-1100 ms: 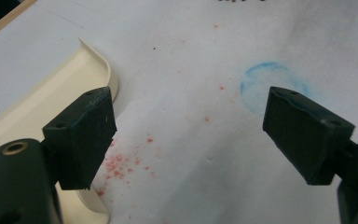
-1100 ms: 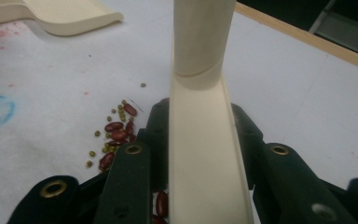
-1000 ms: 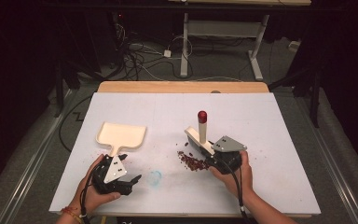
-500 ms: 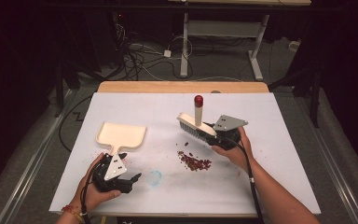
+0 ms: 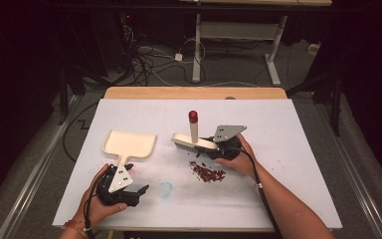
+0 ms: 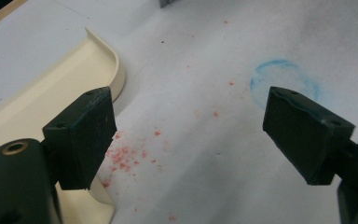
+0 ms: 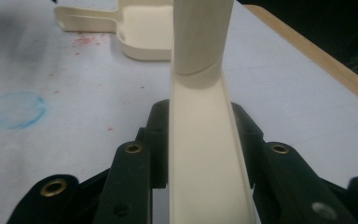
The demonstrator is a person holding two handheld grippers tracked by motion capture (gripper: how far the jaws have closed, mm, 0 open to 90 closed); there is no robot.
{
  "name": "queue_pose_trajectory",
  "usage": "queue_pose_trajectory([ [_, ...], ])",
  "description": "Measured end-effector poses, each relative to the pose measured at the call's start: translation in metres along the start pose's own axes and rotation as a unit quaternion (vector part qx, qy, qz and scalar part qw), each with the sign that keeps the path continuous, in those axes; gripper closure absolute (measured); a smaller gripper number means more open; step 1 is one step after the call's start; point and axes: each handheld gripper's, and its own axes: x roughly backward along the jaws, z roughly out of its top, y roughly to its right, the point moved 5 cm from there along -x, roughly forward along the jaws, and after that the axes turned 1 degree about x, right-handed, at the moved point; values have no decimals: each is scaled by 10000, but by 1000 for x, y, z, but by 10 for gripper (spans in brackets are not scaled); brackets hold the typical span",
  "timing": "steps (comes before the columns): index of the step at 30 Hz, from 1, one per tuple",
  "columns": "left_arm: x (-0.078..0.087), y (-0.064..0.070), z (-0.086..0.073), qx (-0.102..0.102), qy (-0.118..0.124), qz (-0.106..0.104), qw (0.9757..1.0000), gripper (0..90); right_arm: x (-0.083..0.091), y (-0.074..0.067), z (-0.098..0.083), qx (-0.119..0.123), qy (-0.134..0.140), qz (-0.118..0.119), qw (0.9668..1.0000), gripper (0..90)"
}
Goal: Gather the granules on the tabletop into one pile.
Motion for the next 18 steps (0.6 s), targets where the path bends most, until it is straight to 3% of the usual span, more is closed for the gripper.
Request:
queue_pose_trajectory([
  [4,0,1,0,-5,6,-6,10000,167,8,-8,-6,232,-45,324,9992,669],
  [12,-1,1,0,-35,-44,-13,10000,167,27,-11,-16,558,-187,707,9958,668],
  [18,-1,1,0,-37,-44,-13,10000,167,41,-12,-22,597,-257,882,9940,668],
])
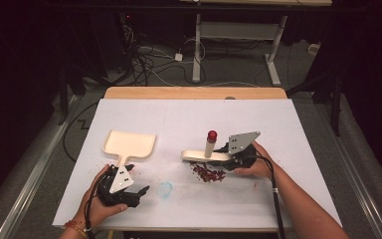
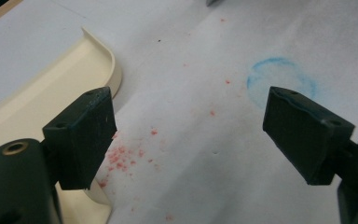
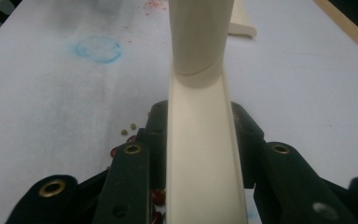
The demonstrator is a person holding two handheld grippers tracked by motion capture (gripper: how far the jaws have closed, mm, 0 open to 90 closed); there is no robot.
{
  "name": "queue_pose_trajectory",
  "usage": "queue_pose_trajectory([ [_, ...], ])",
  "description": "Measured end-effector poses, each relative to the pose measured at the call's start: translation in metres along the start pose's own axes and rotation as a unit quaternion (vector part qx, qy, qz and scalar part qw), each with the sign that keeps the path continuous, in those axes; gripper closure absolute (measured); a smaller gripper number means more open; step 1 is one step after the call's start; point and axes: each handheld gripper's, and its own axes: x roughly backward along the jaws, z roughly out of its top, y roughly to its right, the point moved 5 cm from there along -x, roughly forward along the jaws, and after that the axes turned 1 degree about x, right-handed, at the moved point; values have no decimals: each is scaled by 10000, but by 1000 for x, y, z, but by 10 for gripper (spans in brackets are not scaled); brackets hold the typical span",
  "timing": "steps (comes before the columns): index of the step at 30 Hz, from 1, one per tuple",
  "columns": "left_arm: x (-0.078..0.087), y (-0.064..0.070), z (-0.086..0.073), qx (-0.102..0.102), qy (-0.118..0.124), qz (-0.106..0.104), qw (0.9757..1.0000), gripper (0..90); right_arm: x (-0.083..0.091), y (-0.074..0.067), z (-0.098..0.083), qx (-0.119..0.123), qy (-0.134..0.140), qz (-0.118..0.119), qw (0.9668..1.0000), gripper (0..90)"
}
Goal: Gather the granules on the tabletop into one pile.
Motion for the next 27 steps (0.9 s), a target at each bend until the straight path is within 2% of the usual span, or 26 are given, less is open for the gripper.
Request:
queue_pose_trajectory([
  [4,0,0,0,-24,-5,-4,10000,167,4,-4,-4,-7,-10,43,10000,668],
  [12,0,1,0,-38,-4,-12,10000,167,16,-12,-4,150,-100,92,9998,669],
  [14,0,2,1,-41,-2,-18,10000,167,18,-13,-4,99,-93,72,9999,671],
  [17,1,2,1,-48,7,-11,10000,167,21,-12,-4,93,-70,-32,9999,673],
  [21,1,2,2,-51,18,-1,10000,166,22,-9,-1,64,-80,-336,9994,674],
  [25,1,2,2,-62,15,-2,10000,166,27,-9,2,-35,-107,-534,9985,674],
  [27,1,3,3,-88,22,-11,10000,167,30,-8,3,-146,-146,-748,9970,674],
])
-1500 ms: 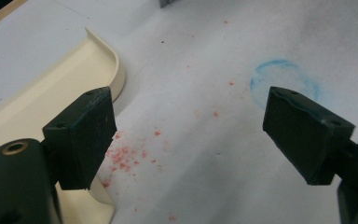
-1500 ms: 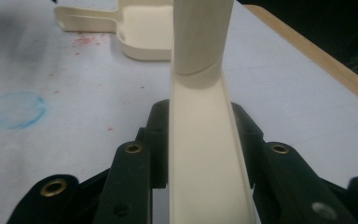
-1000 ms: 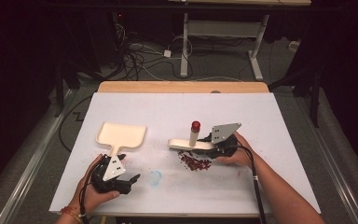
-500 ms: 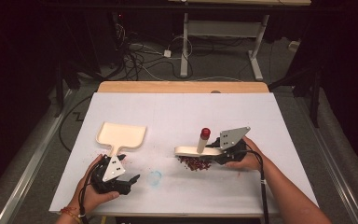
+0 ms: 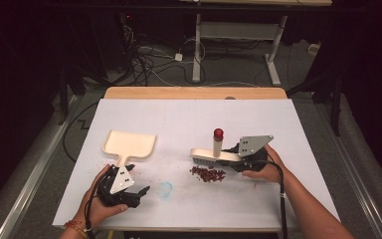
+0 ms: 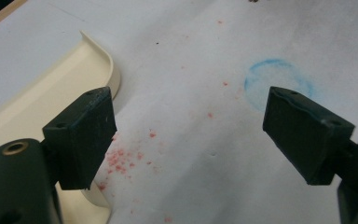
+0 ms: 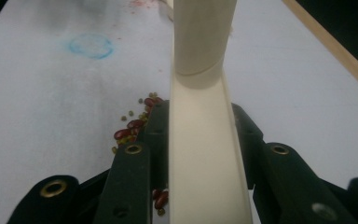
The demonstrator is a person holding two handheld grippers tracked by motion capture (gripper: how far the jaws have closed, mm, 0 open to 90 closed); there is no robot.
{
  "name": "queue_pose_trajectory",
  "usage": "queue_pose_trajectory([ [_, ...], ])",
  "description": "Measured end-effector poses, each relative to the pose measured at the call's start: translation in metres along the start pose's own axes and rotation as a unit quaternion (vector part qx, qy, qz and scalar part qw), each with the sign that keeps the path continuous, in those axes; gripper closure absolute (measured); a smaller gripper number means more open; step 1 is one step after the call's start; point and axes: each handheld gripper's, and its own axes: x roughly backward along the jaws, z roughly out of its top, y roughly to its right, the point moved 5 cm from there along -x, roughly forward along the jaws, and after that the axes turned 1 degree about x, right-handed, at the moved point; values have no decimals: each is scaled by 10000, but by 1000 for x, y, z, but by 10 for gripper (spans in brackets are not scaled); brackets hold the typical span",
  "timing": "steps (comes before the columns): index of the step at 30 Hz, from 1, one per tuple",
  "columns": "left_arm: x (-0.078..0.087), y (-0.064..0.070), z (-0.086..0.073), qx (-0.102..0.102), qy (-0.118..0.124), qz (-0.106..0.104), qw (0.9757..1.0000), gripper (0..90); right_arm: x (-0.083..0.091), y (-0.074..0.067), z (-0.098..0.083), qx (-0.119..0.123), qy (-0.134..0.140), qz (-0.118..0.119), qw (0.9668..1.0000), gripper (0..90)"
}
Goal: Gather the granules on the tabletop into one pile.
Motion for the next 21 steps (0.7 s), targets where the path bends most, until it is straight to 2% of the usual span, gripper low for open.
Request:
queue_pose_trajectory([
  [1,0,1,0,-9,7,1,10000,167,2,1,1,-8,7,-94,10000,674],
  [4,1,2,1,-67,45,31,10000,167,10,0,5,-313,96,-352,9988,673],
  [6,2,5,2,-48,60,10,10000,166,16,-1,7,-513,113,-582,9969,673],
  [9,2,6,4,-103,81,11,9999,167,25,-5,8,-838,158,-915,9921,673],
  [12,2,6,5,-119,107,11,9999,167,29,-10,4,-1216,151,-1215,9850,673],
  [15,3,6,5,-127,118,5,9998,167,30,-16,-1,-1271,-98,-1604,9788,673],
  [16,3,6,5,-120,122,1,9999,167,29,-18,-2,-1258,-142,-1679,9776,673],
  [17,2,6,5,-112,120,-3,9999,167,28,-20,-3,-1313,-208,-1744,9757,673],
  [21,2,7,5,-132,121,-14,9998,167,20,-25,-8,-1331,-437,-1843,9728,674],
])
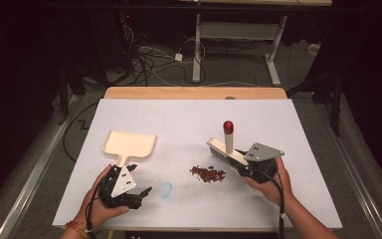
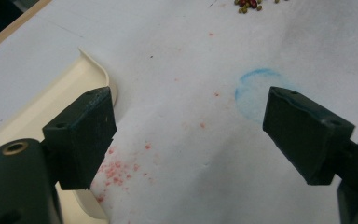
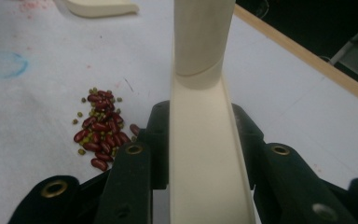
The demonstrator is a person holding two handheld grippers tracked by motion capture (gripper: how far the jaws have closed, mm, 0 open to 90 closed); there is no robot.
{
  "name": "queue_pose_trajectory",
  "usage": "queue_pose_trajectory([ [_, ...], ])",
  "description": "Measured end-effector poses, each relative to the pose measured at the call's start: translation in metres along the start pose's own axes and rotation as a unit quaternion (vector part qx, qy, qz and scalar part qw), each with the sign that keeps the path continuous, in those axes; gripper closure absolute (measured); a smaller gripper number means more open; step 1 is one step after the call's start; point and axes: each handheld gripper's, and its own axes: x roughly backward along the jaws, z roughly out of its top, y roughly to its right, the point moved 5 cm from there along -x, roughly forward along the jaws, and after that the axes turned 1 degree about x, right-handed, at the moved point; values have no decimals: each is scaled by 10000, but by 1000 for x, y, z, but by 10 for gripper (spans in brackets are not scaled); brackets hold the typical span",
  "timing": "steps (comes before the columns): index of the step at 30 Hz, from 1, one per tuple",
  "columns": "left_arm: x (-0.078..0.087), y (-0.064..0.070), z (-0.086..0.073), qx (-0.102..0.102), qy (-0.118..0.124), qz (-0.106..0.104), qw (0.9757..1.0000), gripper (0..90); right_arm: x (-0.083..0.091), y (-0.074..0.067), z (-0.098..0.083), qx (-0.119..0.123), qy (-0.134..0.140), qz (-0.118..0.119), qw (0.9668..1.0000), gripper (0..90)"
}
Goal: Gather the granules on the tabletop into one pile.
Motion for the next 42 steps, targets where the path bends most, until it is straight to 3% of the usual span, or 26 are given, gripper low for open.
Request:
queue_pose_trajectory([
  [6,-1,0,0,6,-16,-12,10000,167,-8,-13,0,-118,-53,157,9998,674],
  [11,-1,0,0,15,0,-11,10000,167,-10,-23,4,50,-28,120,9999,674],
  [19,-1,0,-1,32,-2,-18,10000,166,-4,-14,11,-244,344,-11,9991,674],
  [22,-1,-1,-1,53,-1,-18,10000,167,2,-13,18,-498,607,33,9969,673],
  [24,-1,-2,0,58,-11,-10,10000,166,4,-19,25,-794,746,219,9938,674],
  [27,0,-2,1,68,7,16,10000,167,4,-38,35,-1172,903,529,9876,673],
  [31,0,-3,0,81,8,12,10000,167,-7,-73,43,-1346,892,852,9832,674],
  [34,0,-2,0,71,-1,5,10000,167,-23,-92,45,-1271,763,926,9846,674],
  [36,0,-2,-1,58,-10,7,10000,167,-35,-98,42,-1239,625,839,9868,674],
  [39,1,-3,-2,67,-4,-2,10000,167,-47,-96,37,-1317,499,595,9882,674],
  [42,1,-2,-3,64,-34,-17,10000,167,-46,-90,33,-1277,508,357,9899,674],
])
